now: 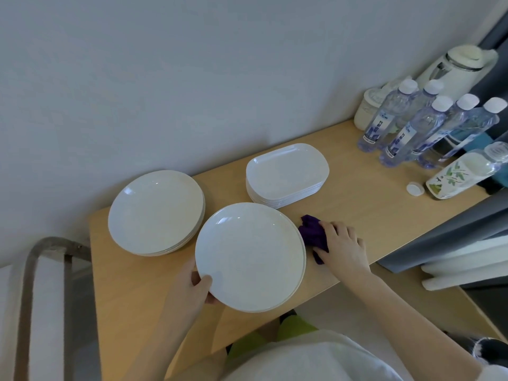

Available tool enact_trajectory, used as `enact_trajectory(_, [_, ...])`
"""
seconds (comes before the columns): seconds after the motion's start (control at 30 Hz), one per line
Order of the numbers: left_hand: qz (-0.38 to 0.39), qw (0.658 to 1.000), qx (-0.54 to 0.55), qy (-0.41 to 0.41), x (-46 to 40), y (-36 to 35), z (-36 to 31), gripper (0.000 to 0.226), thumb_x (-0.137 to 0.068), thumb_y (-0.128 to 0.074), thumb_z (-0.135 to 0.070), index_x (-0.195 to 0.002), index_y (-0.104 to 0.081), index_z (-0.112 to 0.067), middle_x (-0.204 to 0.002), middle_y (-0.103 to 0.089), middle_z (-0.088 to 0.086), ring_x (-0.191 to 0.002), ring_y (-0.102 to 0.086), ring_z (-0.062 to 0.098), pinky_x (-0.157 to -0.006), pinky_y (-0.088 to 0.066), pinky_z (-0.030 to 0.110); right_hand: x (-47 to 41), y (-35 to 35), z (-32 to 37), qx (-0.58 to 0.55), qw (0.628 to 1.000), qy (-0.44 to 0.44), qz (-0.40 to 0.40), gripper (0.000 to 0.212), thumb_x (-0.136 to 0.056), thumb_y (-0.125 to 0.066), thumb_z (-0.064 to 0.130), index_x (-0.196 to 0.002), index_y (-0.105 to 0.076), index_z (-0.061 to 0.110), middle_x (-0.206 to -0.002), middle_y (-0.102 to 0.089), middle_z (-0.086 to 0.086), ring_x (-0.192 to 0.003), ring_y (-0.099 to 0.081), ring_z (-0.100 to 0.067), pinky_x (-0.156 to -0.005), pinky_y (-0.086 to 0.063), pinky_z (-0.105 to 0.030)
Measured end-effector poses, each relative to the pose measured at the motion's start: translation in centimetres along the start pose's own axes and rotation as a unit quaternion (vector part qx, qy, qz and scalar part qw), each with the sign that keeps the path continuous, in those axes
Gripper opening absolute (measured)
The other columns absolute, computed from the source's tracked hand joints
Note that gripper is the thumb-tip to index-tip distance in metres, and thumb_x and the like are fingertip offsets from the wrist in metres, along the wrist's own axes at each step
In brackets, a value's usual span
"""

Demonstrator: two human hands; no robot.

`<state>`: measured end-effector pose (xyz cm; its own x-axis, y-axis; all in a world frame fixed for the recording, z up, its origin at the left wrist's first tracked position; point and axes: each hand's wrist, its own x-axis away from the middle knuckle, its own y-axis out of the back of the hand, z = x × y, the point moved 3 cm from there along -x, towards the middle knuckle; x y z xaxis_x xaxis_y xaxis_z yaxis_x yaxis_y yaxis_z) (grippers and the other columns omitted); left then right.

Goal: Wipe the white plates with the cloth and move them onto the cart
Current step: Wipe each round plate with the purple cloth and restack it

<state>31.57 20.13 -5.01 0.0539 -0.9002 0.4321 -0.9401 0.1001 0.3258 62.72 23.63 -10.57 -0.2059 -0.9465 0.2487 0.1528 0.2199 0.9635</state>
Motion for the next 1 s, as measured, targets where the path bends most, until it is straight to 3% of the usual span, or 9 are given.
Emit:
enact_trajectory(0.1, [0.006, 1.000, -0.026, -0.002, -0.1, 0.1, 0.1, 0.038, -0.084, -0.047, 0.002, -0.102, -0.056, -0.031, -0.064, -0.063, 0.007, -0.049, -0.059, 0.017, -0.050, -0.052, 0.027, -1.2, 0.7, -0.5, -0.147, 0.988, -0.040, 0.001, 0.043, -0.086, -0.055, 0.019, -0.129, -0.050, 0.026, -0.123, -0.054, -0.002, -0.110, -0.046, -0.025, -0.086, -0.042, -0.036])
enact_trajectory(0.23, [0.028, 0.998, -0.053, -0.008, -0.4, 0.3, 0.1, 0.057, -0.085, -0.047, -0.002, -0.124, -0.035, -0.042, -0.067, -0.060, 0.011, -0.046, -0.054, 0.013, -0.044, -0.045, 0.019, -0.5, 3.9, -0.3, -0.462, 0.875, -0.132, -0.058, 0.030, -0.085, -0.050, 0.010, -0.108, -0.063, 0.025, -0.075, -0.066, 0.011, -0.066, -0.061, -0.006, -0.049, -0.041, -0.018])
enact_trajectory(0.33, [0.031, 0.998, -0.062, -0.011, -0.6, 0.3, 0.4, 0.058, -0.086, -0.047, -0.003, -0.130, -0.037, -0.038, -0.066, -0.058, 0.006, -0.044, -0.052, 0.009, -0.043, -0.041, 0.016, 1.2, 7.2, 1.9, -0.549, 0.825, -0.093, -0.102, 0.033, -0.084, -0.050, 0.011, -0.100, -0.062, 0.037, -0.076, -0.068, 0.019, -0.068, -0.064, 0.000, -0.052, -0.046, -0.014])
enact_trajectory(0.43, [0.030, 0.998, -0.048, -0.011, -0.7, 0.2, 0.7, 0.058, -0.086, -0.046, -0.002, -0.132, -0.040, -0.036, -0.065, -0.056, 0.008, -0.042, -0.049, 0.009, -0.042, -0.041, 0.018, 2.6, 9.2, 6.2, -0.587, 0.808, -0.005, -0.050, 0.034, -0.079, -0.050, 0.010, -0.097, -0.065, 0.036, -0.078, -0.072, 0.008, -0.070, -0.068, -0.009, -0.058, -0.051, -0.022])
enact_trajectory(0.53, [0.029, 0.999, -0.033, -0.008, -1.0, 0.4, 0.9, 0.062, -0.085, -0.046, 0.001, -0.130, -0.039, -0.041, -0.060, -0.057, 0.008, -0.042, -0.050, 0.013, -0.043, -0.042, 0.021, 4.4, 8.8, 11.1, -0.552, 0.830, 0.080, 0.017, 0.035, -0.073, -0.049, 0.012, -0.088, -0.066, 0.039, -0.074, -0.070, 0.011, -0.064, -0.066, -0.001, -0.056, -0.048, -0.014])
enact_trajectory(0.63, [0.038, 0.999, -0.020, -0.010, -1.2, 0.7, 0.9, 0.067, -0.084, -0.049, 0.004, -0.129, -0.038, -0.044, -0.056, -0.061, 0.010, -0.044, -0.056, 0.021, -0.044, -0.046, 0.025, 6.1, 6.7, 14.6, -0.470, 0.867, 0.161, 0.036, 0.035, -0.072, -0.054, 0.009, -0.087, -0.065, 0.039, -0.079, -0.065, 0.022, -0.081, -0.061, 0.005, -0.070, -0.042, -0.004])
enact_trajectory(0.77, [0.055, 0.998, -0.022, -0.008, -1.3, 0.8, 0.9, 0.062, -0.089, -0.055, -0.005, -0.125, -0.035, -0.050, -0.063, -0.068, 0.011, -0.048, -0.061, 0.022, -0.046, -0.052, 0.027, 7.7, 2.4, 15.2, -0.328, 0.917, 0.208, 0.089, 0.042, -0.079, -0.060, 0.020, -0.119, -0.056, 0.031, -0.110, -0.054, 0.011, -0.105, -0.043, -0.011, -0.093, -0.040, -0.023])
enact_trajectory(0.9, [0.057, 0.998, -0.007, -0.011, -0.9, 0.6, 0.6, 0.063, -0.080, -0.058, -0.008, -0.111, -0.037, -0.059, -0.063, -0.067, 0.005, -0.047, -0.061, 0.019, -0.048, -0.054, 0.027, 6.9, 1.7, 11.9, -0.139, 0.958, 0.244, 0.057, 0.051, -0.083, -0.057, 0.032, -0.132, -0.043, 0.036, -0.125, -0.043, 0.011, -0.113, -0.034, -0.015, -0.096, -0.038, -0.031])
enact_trajectory(1.0, [0.053, 0.998, 0.014, -0.004, -0.9, 0.5, 0.6, 0.061, -0.076, -0.053, -0.008, -0.109, -0.039, -0.059, -0.059, -0.066, 0.001, -0.044, -0.060, 0.017, -0.046, -0.053, 0.026, 4.8, 2.4, 9.6, -0.043, 0.979, 0.200, -0.008, 0.051, -0.089, -0.053, 0.036, -0.137, -0.039, 0.033, -0.129, -0.040, 0.007, -0.116, -0.035, -0.019, -0.092, -0.041, -0.030])
